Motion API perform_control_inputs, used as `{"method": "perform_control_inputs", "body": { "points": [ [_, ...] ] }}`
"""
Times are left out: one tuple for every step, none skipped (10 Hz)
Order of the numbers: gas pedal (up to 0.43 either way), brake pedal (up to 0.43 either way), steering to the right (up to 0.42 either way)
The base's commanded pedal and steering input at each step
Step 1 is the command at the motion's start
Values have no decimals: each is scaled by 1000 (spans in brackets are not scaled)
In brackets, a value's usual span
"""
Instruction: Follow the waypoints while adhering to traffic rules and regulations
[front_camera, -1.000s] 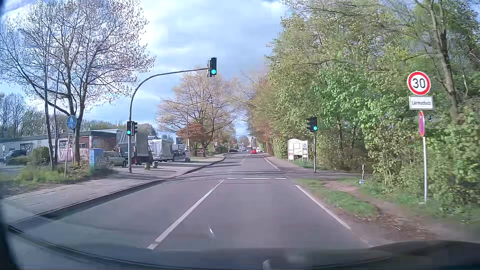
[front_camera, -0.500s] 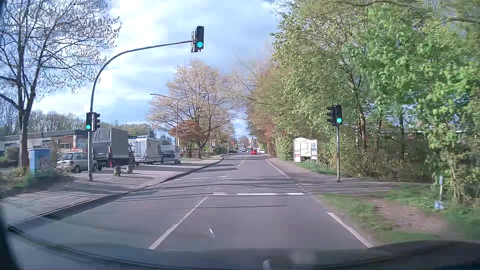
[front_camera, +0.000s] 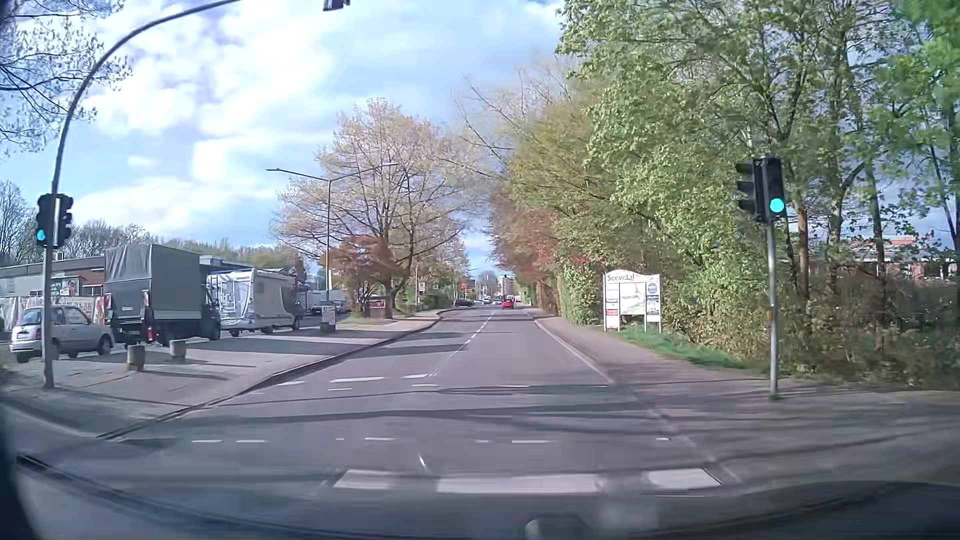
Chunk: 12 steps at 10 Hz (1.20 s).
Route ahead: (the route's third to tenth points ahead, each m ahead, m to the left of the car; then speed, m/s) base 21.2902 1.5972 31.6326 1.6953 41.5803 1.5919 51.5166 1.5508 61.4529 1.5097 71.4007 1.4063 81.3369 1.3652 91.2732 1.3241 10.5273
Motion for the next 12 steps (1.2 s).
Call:
{"method": "perform_control_inputs", "body": {
  "points": [
    [130,6,-2],
    [130,0,-2],
    [138,0,-2],
    [138,0,-2],
    [138,0,-2],
    [138,6,-2],
    [138,0,-2],
    [138,0,-2],
    [138,0,-2],
    [138,0,-2],
    [138,6,-2],
    [138,0,-2]
  ]
}}
